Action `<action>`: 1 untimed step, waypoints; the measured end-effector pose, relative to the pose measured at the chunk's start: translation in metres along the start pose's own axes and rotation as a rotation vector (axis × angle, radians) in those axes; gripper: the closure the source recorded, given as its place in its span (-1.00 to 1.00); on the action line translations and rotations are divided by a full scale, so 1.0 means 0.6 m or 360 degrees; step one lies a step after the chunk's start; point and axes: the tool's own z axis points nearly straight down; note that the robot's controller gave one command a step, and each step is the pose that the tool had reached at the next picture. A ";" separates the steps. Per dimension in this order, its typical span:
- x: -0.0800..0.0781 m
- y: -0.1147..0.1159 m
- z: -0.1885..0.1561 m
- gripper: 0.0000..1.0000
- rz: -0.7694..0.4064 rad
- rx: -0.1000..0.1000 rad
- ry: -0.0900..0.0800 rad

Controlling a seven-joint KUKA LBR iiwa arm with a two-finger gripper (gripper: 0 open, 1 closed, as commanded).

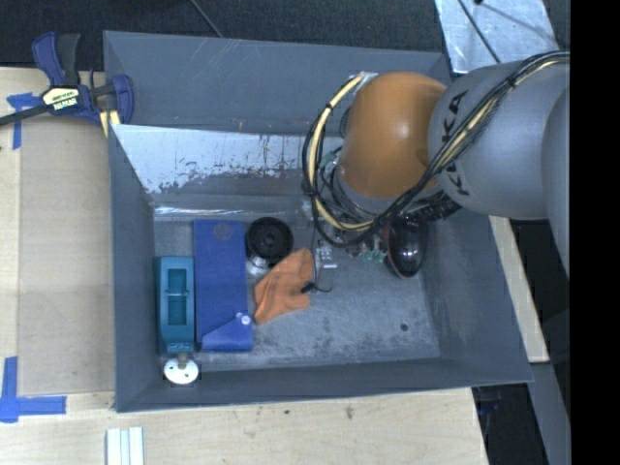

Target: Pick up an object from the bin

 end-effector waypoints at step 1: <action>-0.003 0.000 -0.008 -1.00 0.0002 -0.0002 -0.0013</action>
Offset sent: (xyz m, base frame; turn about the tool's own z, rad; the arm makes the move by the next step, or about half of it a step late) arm -0.0115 0.0140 -0.0691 -0.0919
